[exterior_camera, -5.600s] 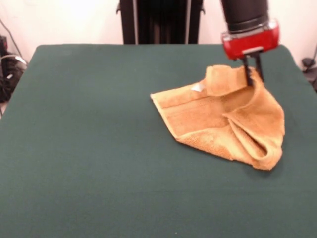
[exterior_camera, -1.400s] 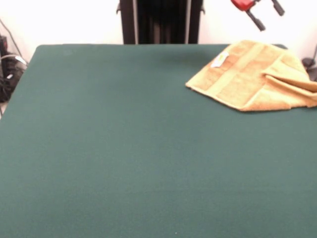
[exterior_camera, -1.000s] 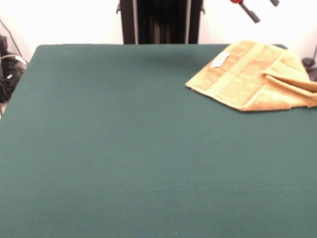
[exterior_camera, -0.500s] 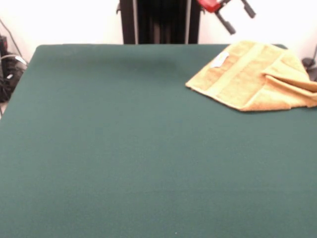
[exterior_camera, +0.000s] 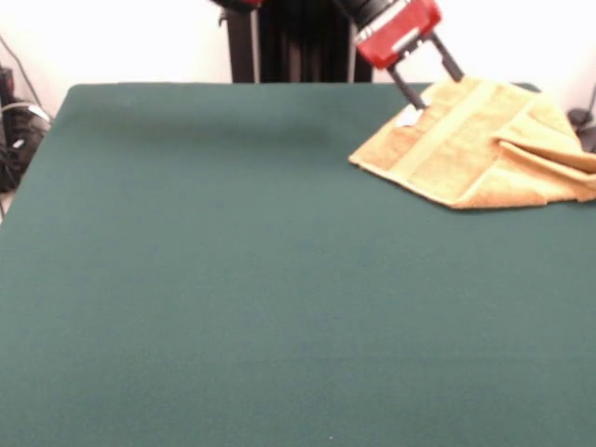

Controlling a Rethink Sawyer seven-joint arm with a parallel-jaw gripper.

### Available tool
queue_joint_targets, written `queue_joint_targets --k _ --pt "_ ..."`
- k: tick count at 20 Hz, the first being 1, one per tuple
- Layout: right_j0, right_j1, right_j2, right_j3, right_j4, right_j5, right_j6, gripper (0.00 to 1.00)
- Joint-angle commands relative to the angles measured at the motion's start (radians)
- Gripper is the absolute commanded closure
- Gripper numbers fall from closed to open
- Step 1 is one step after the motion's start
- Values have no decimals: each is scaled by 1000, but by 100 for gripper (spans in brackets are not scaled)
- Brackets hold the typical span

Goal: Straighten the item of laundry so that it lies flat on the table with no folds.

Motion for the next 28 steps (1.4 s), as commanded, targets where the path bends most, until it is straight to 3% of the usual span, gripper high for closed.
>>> queue_joint_targets --k 1,7,20,28 --pt "27 94 83 -286 -38 186 -4 0" --pt "57 90 59 -336 -80 163 9 0" --pt "-79 35 195 -310 -39 432 -111 0" --pt "-141 43 239 -312 -85 509 -169 0"
